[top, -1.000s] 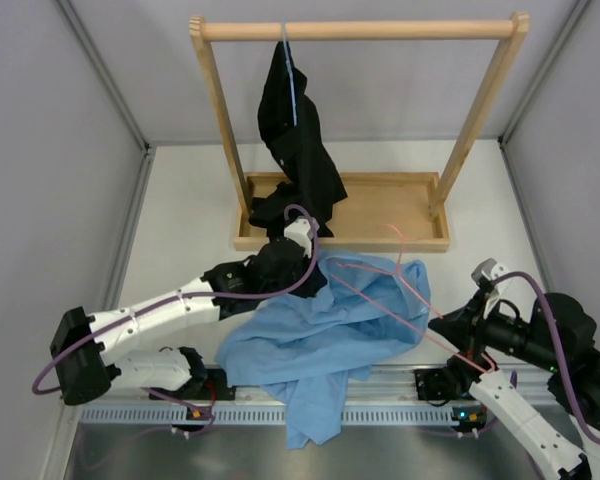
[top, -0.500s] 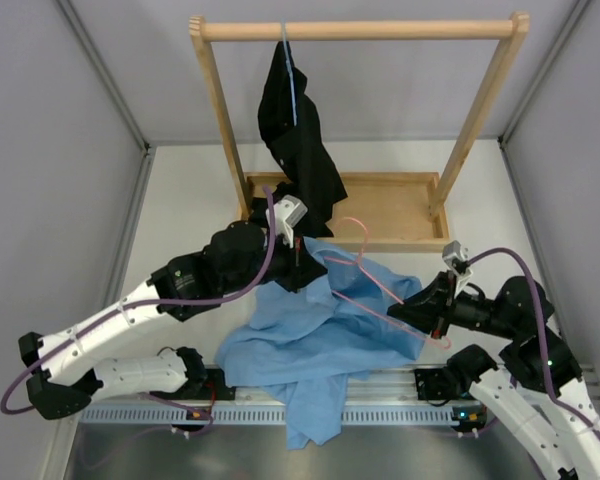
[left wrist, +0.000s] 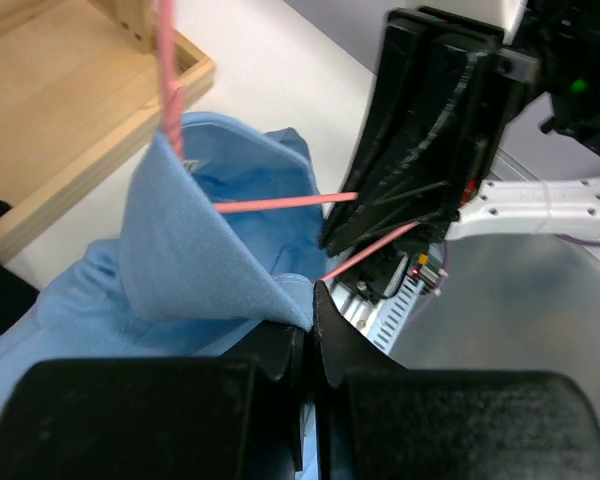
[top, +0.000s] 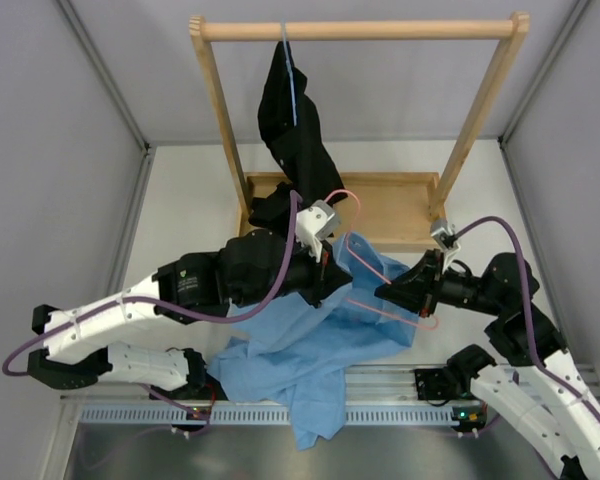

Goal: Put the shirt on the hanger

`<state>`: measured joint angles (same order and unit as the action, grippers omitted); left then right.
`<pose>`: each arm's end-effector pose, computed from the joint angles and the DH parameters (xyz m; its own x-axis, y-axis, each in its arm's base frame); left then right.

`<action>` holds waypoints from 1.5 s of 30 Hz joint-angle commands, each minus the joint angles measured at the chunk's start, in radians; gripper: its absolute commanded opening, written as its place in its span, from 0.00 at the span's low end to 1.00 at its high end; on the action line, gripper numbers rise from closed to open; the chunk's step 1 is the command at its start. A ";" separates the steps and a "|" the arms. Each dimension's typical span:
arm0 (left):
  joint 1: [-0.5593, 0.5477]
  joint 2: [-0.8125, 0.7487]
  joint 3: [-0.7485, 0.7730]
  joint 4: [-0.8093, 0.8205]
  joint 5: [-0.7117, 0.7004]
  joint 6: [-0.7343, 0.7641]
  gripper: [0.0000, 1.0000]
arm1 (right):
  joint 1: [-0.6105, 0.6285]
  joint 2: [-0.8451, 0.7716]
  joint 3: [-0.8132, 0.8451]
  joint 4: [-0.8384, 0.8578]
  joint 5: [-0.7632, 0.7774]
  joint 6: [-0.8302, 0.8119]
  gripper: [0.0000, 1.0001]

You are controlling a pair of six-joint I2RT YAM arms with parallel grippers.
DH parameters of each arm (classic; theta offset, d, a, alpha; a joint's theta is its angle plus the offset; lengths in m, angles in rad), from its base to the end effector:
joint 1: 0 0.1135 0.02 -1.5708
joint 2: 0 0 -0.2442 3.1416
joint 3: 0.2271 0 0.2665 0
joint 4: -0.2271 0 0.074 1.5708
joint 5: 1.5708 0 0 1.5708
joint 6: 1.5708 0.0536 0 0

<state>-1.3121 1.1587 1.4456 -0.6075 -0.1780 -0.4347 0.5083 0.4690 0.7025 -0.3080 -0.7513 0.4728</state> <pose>0.0794 -0.2630 0.4283 -0.4557 0.1019 -0.8843 0.7900 0.5040 -0.3491 0.1165 0.1068 0.3339 -0.4906 0.1076 -0.8647 -0.8164 0.2899 0.4994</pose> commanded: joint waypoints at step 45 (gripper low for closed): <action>-0.058 -0.004 0.225 -0.110 -0.176 0.504 0.98 | 0.013 -0.230 -0.353 0.738 0.109 0.162 0.00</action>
<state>-1.3678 1.2236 1.6238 -0.7906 -0.3882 -0.0517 0.5148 0.2623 0.3466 0.2871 -0.6731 0.6403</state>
